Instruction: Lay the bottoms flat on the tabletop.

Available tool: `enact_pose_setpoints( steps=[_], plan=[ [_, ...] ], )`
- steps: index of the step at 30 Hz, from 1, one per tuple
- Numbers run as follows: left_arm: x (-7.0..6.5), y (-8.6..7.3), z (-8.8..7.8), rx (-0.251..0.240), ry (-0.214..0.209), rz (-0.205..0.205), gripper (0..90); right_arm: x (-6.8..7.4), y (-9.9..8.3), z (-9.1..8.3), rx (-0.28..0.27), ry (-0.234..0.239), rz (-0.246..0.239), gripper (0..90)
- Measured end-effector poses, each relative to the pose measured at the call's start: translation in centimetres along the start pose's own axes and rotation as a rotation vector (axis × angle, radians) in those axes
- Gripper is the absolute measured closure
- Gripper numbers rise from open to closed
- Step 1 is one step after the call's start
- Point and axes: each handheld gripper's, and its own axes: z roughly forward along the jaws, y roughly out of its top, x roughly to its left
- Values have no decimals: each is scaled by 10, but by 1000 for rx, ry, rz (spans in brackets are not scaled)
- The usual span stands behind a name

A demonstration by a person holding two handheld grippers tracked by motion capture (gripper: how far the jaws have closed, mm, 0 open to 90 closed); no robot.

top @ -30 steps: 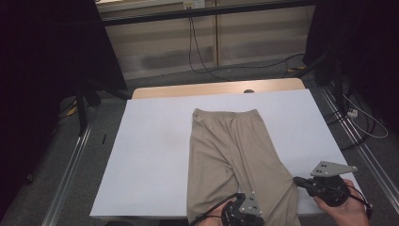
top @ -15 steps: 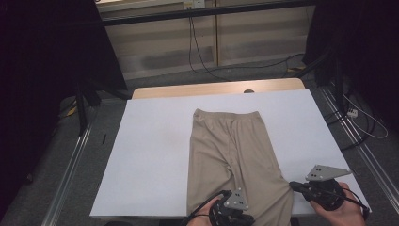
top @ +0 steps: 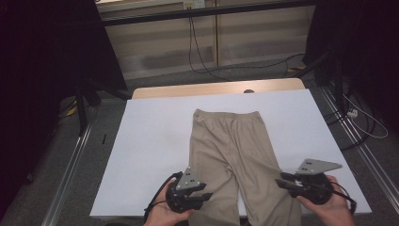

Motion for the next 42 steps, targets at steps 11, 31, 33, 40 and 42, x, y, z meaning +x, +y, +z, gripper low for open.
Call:
enact_pose_setpoints(
  steps=[11,31,33,40,42],
  plan=[
    [-13,-10,-5,113,-5,-10,900,52,25,66,102,188,-132,646],
    [-14,-19,-26,17,-70,-77,778,59,16,61,78,233,-98,753],
    [-10,-17,-26,-17,-50,-97,660,55,17,60,48,219,-82,678],
    [8,-10,-24,-117,72,-82,393,42,22,54,-58,161,-17,476],
    [13,-10,-23,-125,97,-89,324,39,22,52,-82,146,-1,410]
  ],
)
